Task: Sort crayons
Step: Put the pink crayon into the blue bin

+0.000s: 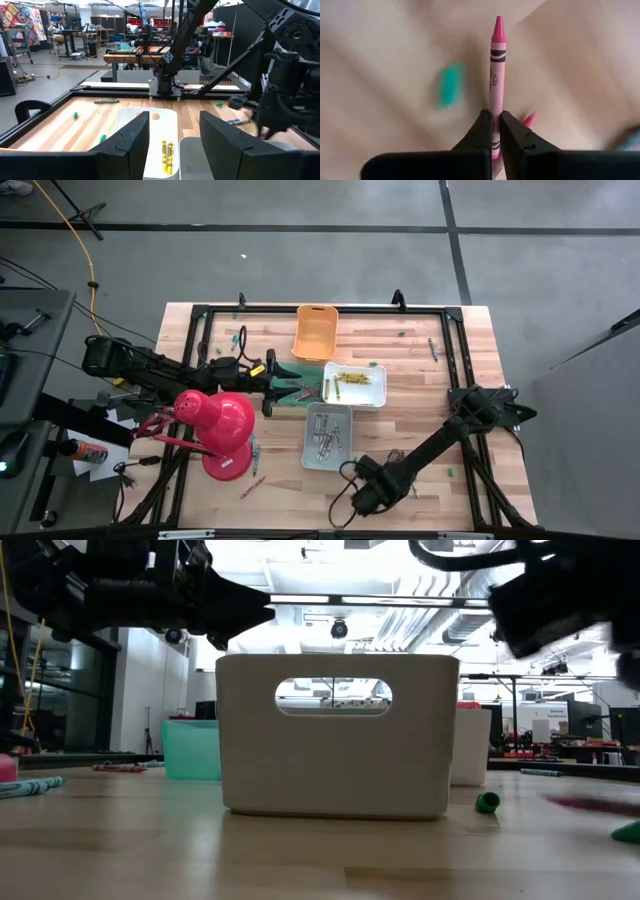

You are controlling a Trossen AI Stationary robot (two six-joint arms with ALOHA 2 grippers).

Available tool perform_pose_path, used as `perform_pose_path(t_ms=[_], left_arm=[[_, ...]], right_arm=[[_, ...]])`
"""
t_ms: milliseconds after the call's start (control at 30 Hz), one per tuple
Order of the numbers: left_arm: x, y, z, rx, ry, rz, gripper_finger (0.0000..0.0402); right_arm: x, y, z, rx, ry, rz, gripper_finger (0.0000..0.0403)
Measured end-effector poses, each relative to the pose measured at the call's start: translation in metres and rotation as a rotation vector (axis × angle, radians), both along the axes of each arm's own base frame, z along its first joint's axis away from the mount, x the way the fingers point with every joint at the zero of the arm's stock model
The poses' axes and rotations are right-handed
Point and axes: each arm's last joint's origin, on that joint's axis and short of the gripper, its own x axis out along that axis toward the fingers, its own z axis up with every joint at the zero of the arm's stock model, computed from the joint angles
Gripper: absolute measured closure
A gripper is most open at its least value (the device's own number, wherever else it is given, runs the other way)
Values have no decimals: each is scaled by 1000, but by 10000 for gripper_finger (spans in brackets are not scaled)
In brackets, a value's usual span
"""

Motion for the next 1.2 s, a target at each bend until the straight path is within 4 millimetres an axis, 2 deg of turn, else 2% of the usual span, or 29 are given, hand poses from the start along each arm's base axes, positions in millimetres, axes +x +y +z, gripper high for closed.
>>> perform_pose_path(t_ms=[333,533,700,833,1000,1100,1200], left_arm=[[0,0,0,0,-3,0,244],[0,0,0,0,-3,1,244],[0,0,1,-1,-4,0,244],[0,0,1,-2,-2,-1,244],[0,0,1,-1,-7,-1,244],[0,0,2,-1,-13,-1,244],[-1,0,3,1,-30,0,244]], right_arm=[[-9,-14,34,-97,-55,-4,402],[-27,-27,59,-207,-24,2,402],[-40,-26,73,-292,-58,37,402],[-48,-23,72,-324,-48,49,403],[-66,-32,52,-276,-62,16,403],[-79,-44,44,-196,-162,-9,403],[-84,-62,46,-171,-377,7,403]])
